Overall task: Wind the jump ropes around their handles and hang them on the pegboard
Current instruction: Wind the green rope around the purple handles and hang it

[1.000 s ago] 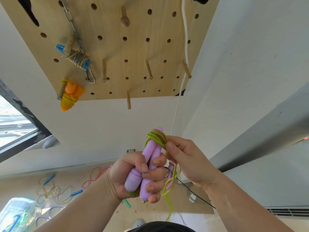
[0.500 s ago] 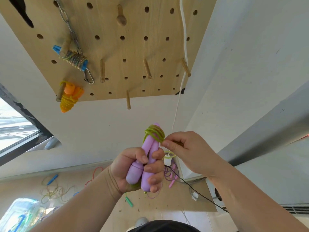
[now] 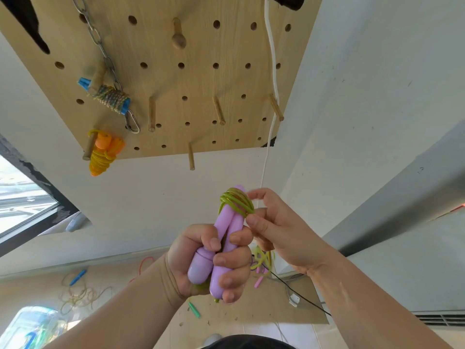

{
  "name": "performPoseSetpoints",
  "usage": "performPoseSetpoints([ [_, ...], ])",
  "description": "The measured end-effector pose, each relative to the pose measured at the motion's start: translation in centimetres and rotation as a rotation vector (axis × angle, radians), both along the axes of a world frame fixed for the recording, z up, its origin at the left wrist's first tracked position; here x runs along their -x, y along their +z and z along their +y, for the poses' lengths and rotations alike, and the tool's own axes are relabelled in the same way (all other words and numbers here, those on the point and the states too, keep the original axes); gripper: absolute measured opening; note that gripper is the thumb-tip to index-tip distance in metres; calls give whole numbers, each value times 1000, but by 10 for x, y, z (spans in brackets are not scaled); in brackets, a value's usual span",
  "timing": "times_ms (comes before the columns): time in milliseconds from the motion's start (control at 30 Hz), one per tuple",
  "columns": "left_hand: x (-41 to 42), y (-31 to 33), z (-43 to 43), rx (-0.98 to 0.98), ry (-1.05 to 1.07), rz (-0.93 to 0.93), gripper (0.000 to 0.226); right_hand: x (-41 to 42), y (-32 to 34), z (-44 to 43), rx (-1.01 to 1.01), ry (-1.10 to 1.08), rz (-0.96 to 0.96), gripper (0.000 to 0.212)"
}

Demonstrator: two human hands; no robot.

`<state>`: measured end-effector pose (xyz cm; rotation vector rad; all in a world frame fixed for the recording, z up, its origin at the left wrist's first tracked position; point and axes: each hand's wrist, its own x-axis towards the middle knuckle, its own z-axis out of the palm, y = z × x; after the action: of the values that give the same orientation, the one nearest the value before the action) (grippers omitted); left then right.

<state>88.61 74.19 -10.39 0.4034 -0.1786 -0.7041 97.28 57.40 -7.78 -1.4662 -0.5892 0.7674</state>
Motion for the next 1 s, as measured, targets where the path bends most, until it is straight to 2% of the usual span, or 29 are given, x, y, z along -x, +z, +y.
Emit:
performPoseSetpoints([
  [67, 0, 1, 0, -9, -25, 4, 21, -4, 1, 0, -38, 83, 38, 45],
  [167, -1, 0, 2, -35, -61, -8, 18, -4, -1, 2, -134, 191, 66, 38],
  [233, -1, -4, 5, -59, -58, -21, 19, -1, -3, 4, -179, 173, 125, 33],
  [300, -3, -9, 4, -112, -23, -82, 30, 1, -5, 5, -170, 120, 132, 36],
  [367, -3, -14, 10, -237, -11, -130, 46, 3, -5, 5, -135, 76, 102, 39],
  [467, -3, -21, 19, -391, -13, -77, 54, 5, -6, 3, -107, 23, 63, 38],
  [533, -5, -20, 21, -609, 130, 19, 58, 5, -8, 2, -83, -34, 69, 35],
  [667, -4, -9, 21, -1367, 636, -4, 71, 7, -16, 5, 34, -174, -5, 30],
  [700, -1, -5, 19, -1526, 685, -55, 76, 8, -19, 6, 69, -211, -28, 28],
  [767, 5, 1, 8, -1809, 641, -212, 85, 10, -23, 8, 88, -284, -54, 24],
  [800, 7, 0, 1, -1901, 615, -282, 84, 11, -24, 9, 82, -312, -56, 23],
  [867, 7, -7, -9, -1970, 683, -367, 66, 12, -26, 12, 72, -340, -45, 23],
  [933, 8, -12, -10, -1946, 811, -366, 44, 12, -23, 14, 80, -342, -81, 23],
  [1000, 7, -12, -6, -1896, 869, -345, 32, 11, -17, 14, 124, -307, -194, 20],
])
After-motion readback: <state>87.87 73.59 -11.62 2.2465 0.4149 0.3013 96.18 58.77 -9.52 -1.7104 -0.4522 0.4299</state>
